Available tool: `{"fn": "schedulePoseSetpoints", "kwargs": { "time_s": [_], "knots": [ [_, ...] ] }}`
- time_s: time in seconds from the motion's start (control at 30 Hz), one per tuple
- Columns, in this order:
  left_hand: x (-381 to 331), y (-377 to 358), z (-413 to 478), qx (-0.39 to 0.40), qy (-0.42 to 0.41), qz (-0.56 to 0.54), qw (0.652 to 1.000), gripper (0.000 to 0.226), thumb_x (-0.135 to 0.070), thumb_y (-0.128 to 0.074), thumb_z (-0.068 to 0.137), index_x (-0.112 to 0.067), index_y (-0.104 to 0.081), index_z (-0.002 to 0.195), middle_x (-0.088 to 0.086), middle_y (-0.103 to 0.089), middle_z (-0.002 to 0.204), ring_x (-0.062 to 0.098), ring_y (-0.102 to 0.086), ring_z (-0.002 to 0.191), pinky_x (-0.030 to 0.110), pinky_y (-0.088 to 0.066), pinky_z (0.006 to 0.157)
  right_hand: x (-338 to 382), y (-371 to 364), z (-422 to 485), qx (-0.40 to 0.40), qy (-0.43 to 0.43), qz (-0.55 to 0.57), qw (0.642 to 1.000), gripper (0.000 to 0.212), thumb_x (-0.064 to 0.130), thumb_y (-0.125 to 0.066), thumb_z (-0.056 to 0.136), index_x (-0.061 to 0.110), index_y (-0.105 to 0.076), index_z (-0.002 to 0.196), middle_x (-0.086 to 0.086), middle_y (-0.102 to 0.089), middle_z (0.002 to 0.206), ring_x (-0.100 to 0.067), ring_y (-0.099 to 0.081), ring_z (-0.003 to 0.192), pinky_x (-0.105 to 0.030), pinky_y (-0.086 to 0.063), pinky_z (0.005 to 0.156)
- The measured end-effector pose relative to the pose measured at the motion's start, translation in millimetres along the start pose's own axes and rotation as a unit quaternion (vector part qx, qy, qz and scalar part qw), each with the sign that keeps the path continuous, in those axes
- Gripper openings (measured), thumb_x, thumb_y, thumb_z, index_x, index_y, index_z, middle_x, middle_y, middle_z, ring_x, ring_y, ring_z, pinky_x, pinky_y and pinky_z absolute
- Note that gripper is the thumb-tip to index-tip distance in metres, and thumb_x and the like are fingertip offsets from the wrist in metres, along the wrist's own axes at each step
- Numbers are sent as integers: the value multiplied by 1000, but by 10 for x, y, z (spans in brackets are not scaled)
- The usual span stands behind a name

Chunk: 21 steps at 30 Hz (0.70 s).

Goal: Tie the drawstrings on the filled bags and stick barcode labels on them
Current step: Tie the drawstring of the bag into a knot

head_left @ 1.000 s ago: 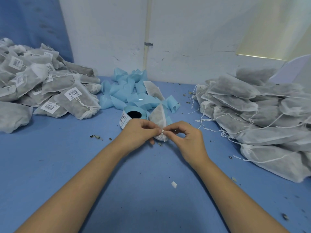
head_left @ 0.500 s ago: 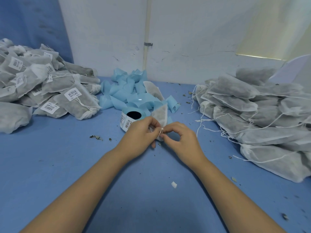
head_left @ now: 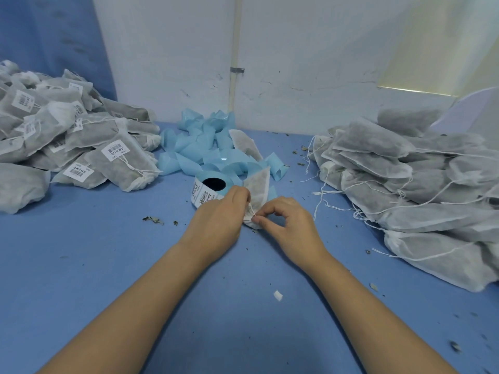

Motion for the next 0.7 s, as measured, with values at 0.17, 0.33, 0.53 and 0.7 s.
{"fn": "schedulePoseSetpoints", "kwargs": {
  "time_s": [0.17,0.33,0.53,0.7],
  "knots": [
    [-189,163,-48,-61,-42,49,996,24,3,-76,67,-4,-57,80,8,-58,72,24,-44,38,21,-2,45,152,-44,-29,7,41,-39,998,8,5,-70,79,10,-64,76,2,-62,79,-15,-49,83,-16,-37,76],
    [-299,291,-75,-105,-60,109,987,40,2,-83,39,-9,-56,66,2,-54,59,15,-17,46,18,-15,52,233,-70,-25,27,65,-45,997,10,1,-69,77,7,-61,74,3,-59,77,-16,-49,84,-16,-36,76],
    [-223,264,-87,-103,-25,61,992,37,7,-82,45,-5,-55,68,6,-54,60,20,-34,36,21,-13,55,266,-67,-22,32,63,-23,997,9,0,-68,76,6,-62,74,1,-61,78,-15,-50,85,-17,-38,77],
    [-118,138,-71,-88,4,-1,996,14,1,-66,77,-2,-55,84,12,-58,79,26,-40,48,25,-20,49,211,-94,-23,24,52,-24,998,10,3,-68,78,10,-62,74,6,-58,77,-11,-47,83,-14,-36,74]
  ]
}}
Point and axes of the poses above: each hand's wrist, its own z-axis towards the middle knuckle, its own y-axis out of the back of the hand, x = y × z, the point moved 10 cm from there along z, towards the middle knuckle
